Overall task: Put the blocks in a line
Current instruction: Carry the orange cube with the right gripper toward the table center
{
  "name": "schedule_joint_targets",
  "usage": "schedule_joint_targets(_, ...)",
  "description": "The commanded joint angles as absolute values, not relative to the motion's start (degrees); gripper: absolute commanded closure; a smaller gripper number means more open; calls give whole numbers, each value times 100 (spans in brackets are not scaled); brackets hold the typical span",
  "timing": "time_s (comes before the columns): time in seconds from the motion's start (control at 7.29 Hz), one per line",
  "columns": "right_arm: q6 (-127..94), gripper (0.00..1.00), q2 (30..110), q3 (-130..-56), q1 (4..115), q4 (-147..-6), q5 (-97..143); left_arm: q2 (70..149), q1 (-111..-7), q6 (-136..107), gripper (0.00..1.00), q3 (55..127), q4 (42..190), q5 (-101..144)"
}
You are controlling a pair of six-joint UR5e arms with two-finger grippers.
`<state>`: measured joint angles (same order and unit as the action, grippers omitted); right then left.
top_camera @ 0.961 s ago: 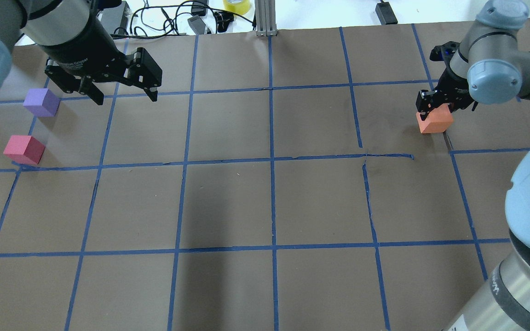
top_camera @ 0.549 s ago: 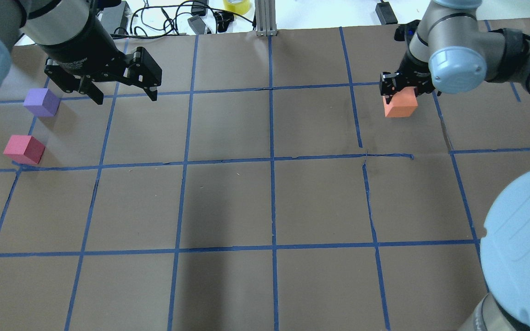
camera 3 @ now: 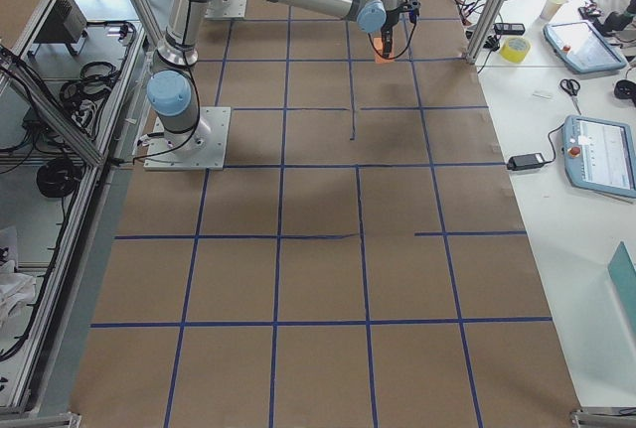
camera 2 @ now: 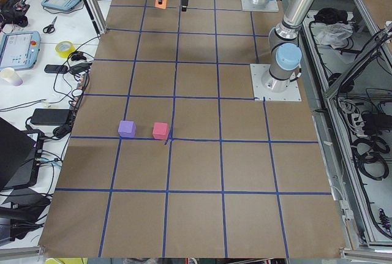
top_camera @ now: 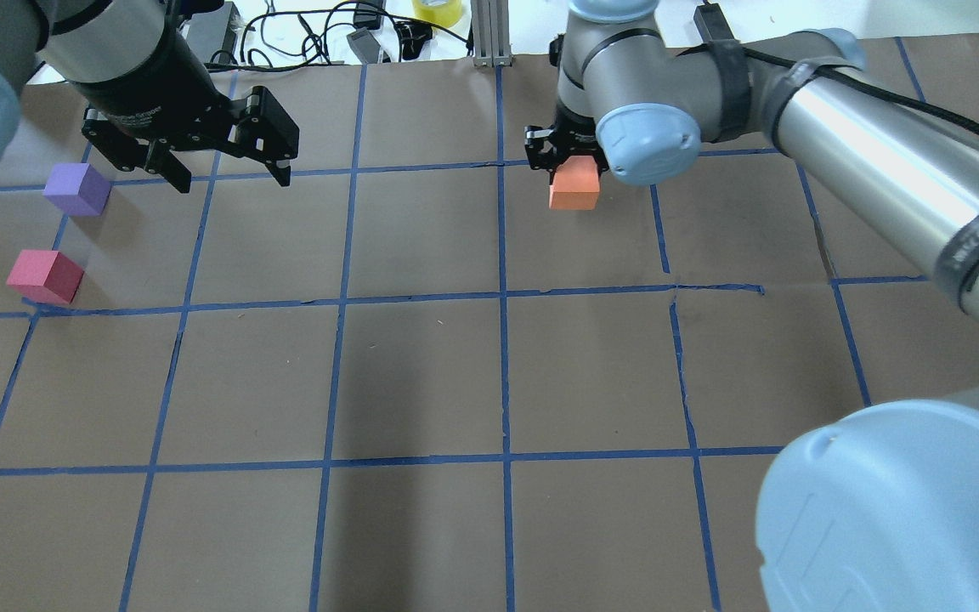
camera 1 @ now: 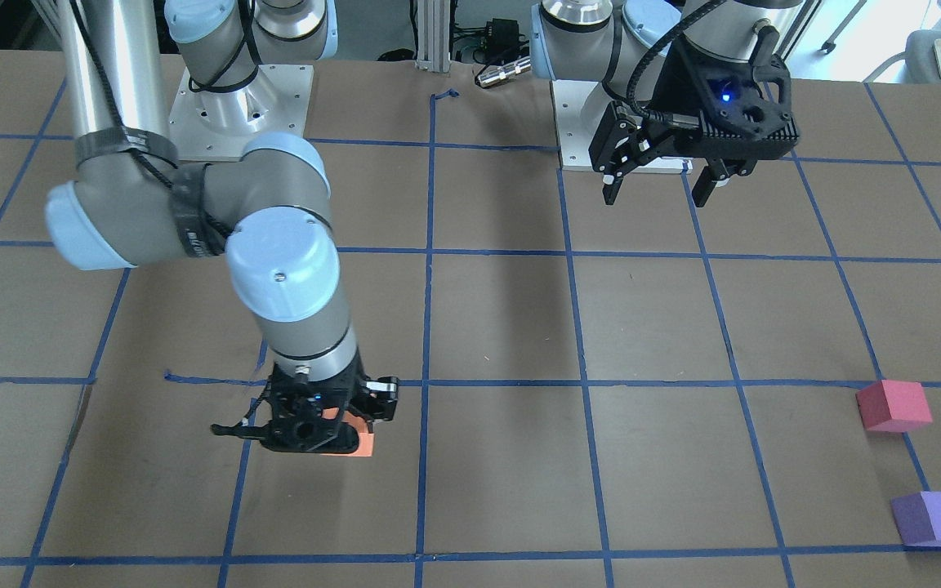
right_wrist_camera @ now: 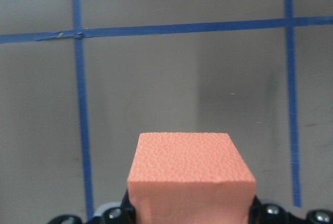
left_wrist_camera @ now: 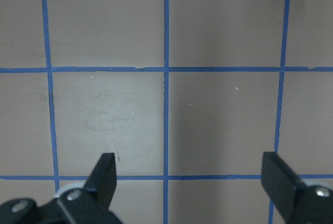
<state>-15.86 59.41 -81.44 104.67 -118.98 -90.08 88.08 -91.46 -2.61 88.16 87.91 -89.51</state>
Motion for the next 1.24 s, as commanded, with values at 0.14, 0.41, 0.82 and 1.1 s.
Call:
schedule_joint_targets(0.14,-2344,92,5231,-7594,11047,-11900,-8616,8807,-9149,-255,0,8824,8798,-8947)
schedule_joint_targets(0.41,-2549,91,5081,-7594,11161,-11883,-8596,8815,-9149,-316,0,8824,8798,-8947)
schedule_joint_targets(0.82,-2830,89,4940,-7585,11329,-11909,-8587,8807,-9149,-290,0,8824,8824,-8965)
schedule_joint_targets(1.1,-2699,80,4860,-7594,11347,-12067,-8596,8807,-9141,-290,0,8833,8877,-8939)
